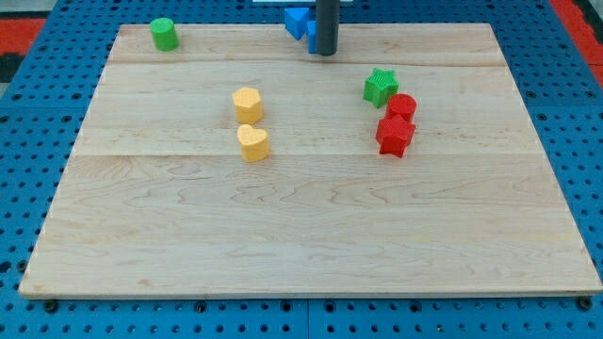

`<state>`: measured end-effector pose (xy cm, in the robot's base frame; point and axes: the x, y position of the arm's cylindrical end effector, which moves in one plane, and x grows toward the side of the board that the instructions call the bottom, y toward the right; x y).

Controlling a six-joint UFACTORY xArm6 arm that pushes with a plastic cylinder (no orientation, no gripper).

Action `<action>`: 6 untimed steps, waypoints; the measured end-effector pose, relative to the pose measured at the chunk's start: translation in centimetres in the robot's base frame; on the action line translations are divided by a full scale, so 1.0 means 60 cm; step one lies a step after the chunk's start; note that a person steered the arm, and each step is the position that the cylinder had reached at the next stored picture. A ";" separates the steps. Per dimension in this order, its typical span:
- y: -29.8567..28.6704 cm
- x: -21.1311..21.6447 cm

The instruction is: Push the blue cube towards top center of the board

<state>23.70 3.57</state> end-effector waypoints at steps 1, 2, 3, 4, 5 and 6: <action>0.030 -0.005; 0.072 -0.015; 0.072 -0.037; 0.044 -0.054; -0.016 -0.066; -0.062 -0.072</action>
